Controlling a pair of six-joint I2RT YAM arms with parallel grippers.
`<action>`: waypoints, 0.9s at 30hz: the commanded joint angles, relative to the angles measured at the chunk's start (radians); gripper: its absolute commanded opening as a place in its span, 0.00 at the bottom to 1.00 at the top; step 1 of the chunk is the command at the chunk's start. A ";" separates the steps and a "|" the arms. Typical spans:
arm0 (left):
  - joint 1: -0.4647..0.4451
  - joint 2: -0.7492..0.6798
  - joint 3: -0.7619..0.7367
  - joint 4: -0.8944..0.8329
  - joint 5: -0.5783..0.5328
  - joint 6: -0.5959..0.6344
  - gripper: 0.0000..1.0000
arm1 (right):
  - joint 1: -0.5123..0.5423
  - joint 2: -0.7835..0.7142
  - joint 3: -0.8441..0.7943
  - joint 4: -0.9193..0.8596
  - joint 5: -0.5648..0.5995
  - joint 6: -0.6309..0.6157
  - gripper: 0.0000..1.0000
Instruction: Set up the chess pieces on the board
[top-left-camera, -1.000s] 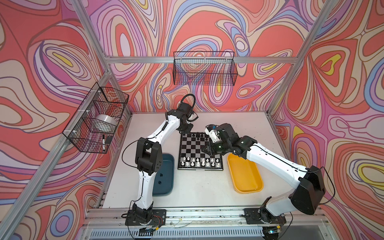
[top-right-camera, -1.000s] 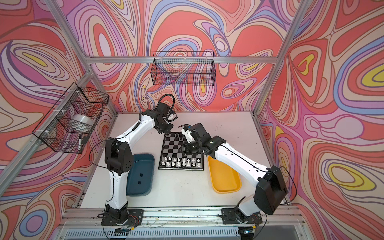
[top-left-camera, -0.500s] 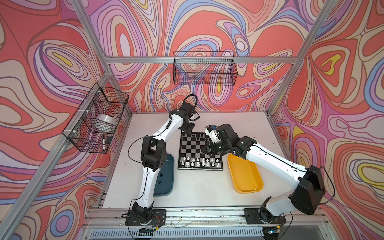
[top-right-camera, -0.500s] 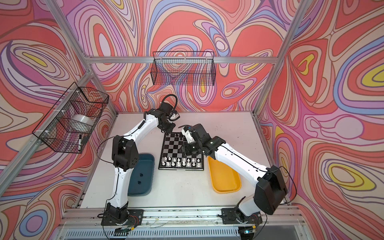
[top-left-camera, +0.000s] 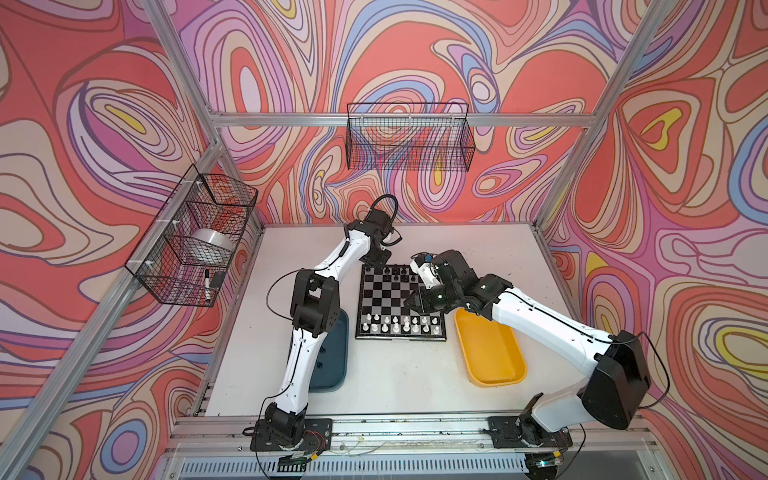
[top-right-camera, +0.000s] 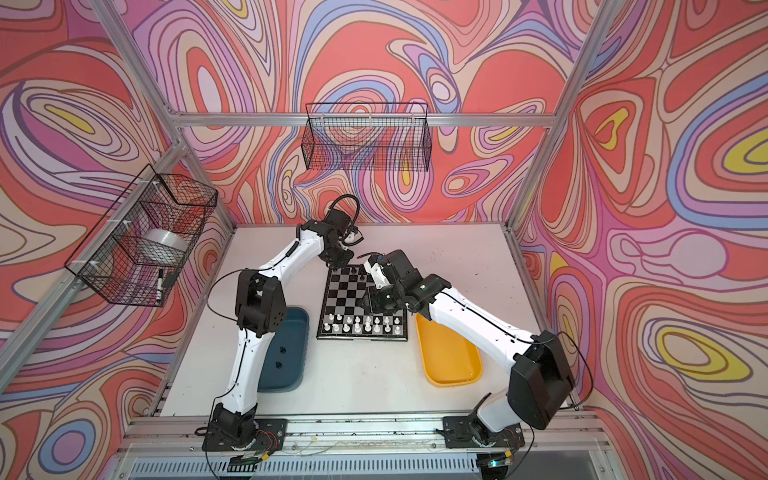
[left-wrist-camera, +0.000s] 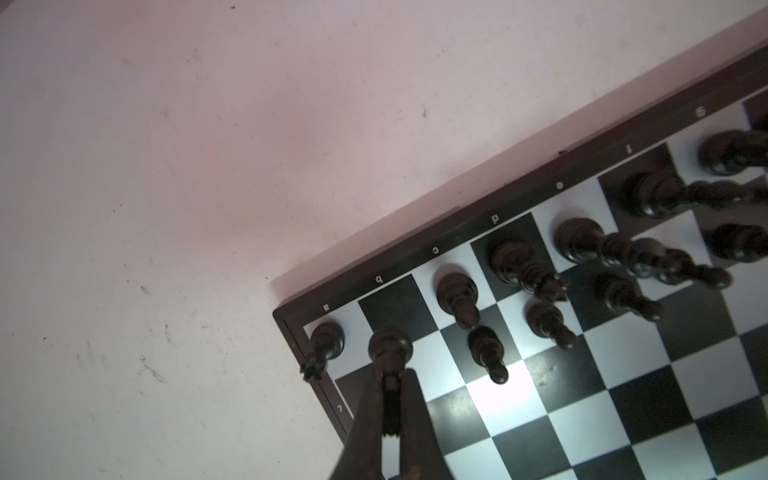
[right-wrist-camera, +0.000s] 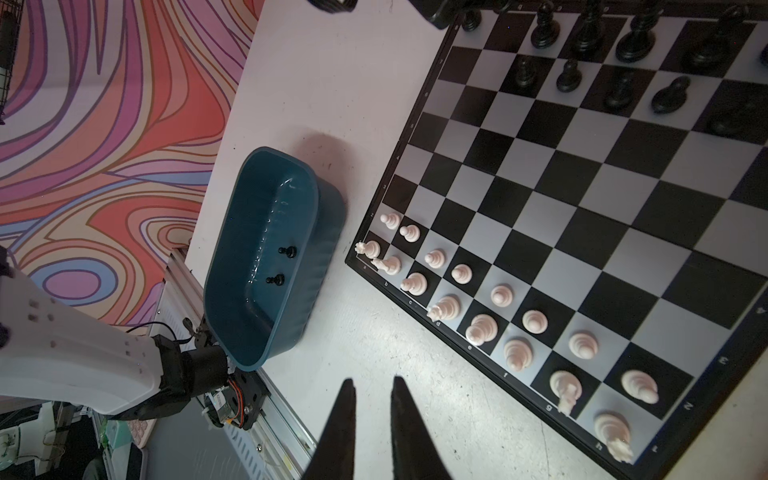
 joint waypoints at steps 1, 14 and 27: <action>-0.014 0.026 0.033 -0.041 -0.013 0.024 0.00 | -0.007 -0.006 -0.017 0.019 -0.004 0.000 0.17; -0.016 0.062 0.056 -0.063 -0.022 0.035 0.00 | -0.011 0.006 -0.021 0.026 -0.010 -0.005 0.17; -0.015 0.087 0.068 -0.071 -0.025 0.040 0.02 | -0.012 0.010 -0.032 0.031 -0.014 -0.004 0.17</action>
